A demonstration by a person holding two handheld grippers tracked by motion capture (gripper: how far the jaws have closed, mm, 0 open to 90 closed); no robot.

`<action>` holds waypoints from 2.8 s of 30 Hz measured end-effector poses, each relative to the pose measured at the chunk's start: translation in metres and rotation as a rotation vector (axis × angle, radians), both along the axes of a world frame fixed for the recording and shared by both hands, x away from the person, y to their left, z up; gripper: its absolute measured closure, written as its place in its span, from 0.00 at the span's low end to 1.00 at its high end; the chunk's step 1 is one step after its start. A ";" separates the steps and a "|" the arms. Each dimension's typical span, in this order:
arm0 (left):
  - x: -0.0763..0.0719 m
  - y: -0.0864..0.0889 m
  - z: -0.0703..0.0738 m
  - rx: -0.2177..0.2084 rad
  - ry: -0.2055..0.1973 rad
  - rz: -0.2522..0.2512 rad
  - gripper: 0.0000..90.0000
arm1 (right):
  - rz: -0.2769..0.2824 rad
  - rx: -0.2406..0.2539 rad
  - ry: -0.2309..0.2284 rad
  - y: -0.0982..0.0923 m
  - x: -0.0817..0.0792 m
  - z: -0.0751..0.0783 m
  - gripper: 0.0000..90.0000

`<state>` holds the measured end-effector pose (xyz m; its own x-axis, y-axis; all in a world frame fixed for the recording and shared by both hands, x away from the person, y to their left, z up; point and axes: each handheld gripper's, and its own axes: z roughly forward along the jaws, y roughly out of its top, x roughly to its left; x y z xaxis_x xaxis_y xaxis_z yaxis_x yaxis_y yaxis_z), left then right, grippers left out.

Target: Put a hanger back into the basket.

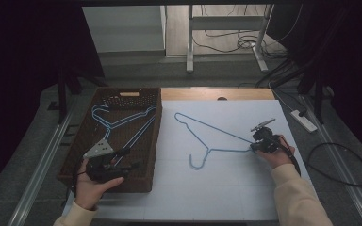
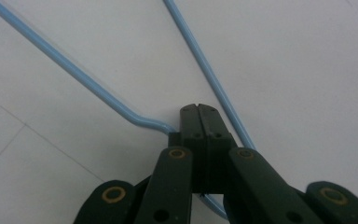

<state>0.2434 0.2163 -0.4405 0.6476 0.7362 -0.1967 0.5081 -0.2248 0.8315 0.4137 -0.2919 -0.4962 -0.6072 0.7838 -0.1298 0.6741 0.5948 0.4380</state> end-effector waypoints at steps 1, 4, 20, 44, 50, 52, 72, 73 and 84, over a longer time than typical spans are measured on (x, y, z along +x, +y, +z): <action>0.000 0.000 0.000 0.000 0.000 0.000 0.38 | 0.000 0.000 0.000 0.000 0.000 0.000 1.00; 0.000 0.000 0.000 0.000 0.001 0.000 0.38 | -0.003 0.004 0.014 -0.002 -0.002 0.001 1.00; -0.001 -0.001 0.000 0.001 0.001 0.001 0.38 | 0.019 0.035 0.084 -0.013 -0.066 0.002 1.00; 0.001 -0.002 0.000 0.005 -0.001 -0.004 0.38 | 0.192 0.192 0.224 0.031 -0.138 -0.004 1.00; 0.001 -0.001 0.000 -0.006 0.001 -0.005 0.38 | 0.245 0.219 0.241 0.048 -0.145 -0.007 1.00; 0.001 0.000 0.000 -0.007 0.001 -0.004 0.38 | 0.261 0.208 0.229 0.055 -0.147 -0.007 1.00; 0.001 0.001 0.001 -0.005 0.001 0.000 0.38 | 0.372 0.266 0.225 0.101 -0.145 -0.014 1.00; 0.001 0.001 0.001 -0.005 0.000 0.000 0.38 | 0.373 0.275 0.227 0.104 -0.145 -0.015 1.00; 0.001 0.002 0.001 -0.006 0.000 0.003 0.38 | 0.427 0.308 0.210 0.133 -0.140 -0.020 1.00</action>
